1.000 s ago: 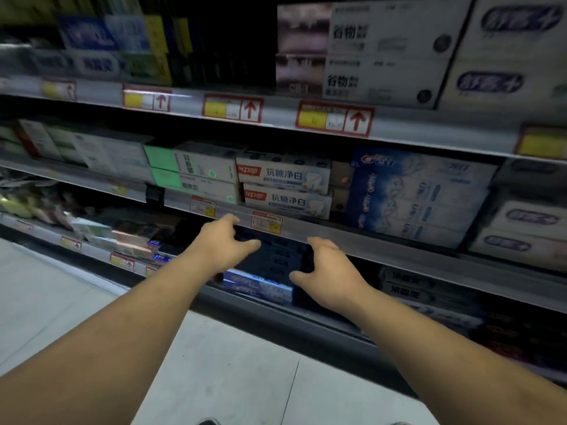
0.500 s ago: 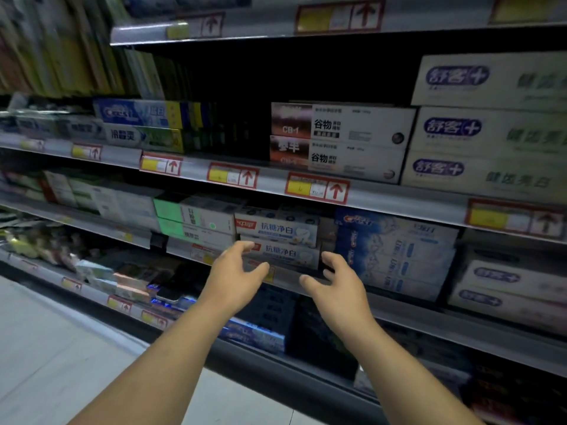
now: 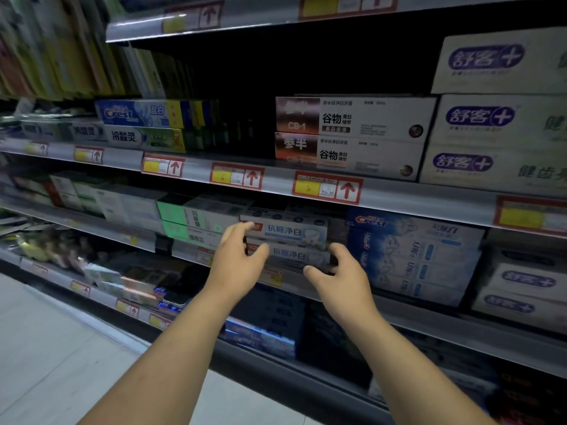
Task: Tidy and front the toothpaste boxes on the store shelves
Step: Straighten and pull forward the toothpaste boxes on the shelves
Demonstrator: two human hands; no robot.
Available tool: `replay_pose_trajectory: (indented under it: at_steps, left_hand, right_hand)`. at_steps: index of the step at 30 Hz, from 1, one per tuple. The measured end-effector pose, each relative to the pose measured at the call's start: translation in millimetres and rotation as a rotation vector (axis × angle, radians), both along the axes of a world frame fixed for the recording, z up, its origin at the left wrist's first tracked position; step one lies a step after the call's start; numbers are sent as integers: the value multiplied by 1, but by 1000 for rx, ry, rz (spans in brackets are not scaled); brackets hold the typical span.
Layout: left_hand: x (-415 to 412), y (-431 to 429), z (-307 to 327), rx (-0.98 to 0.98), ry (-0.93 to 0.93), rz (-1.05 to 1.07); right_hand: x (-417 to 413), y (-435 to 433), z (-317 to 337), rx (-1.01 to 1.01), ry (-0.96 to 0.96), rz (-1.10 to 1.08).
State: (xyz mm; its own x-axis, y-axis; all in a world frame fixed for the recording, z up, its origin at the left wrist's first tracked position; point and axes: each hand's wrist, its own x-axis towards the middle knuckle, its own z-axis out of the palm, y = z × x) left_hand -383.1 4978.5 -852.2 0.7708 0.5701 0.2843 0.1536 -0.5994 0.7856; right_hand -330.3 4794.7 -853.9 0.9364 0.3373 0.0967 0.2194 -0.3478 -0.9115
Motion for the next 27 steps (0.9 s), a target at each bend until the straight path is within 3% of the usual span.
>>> replay_pose_trajectory:
  at_steps: [7, 18, 23, 27]
  left_hand:
    - [28, 22, -7, 104, 172, -66]
    - [25, 32, -11, 457, 187, -22]
    - [20, 25, -9, 434, 174, -3]
    - [19, 25, -10, 268, 105, 25]
  right_hand:
    - [19, 27, -6, 8, 29, -52]
    - [27, 31, -9, 55, 48, -93]
    - [26, 28, -10, -1, -20, -84]
    - [23, 27, -13, 5, -48, -104]
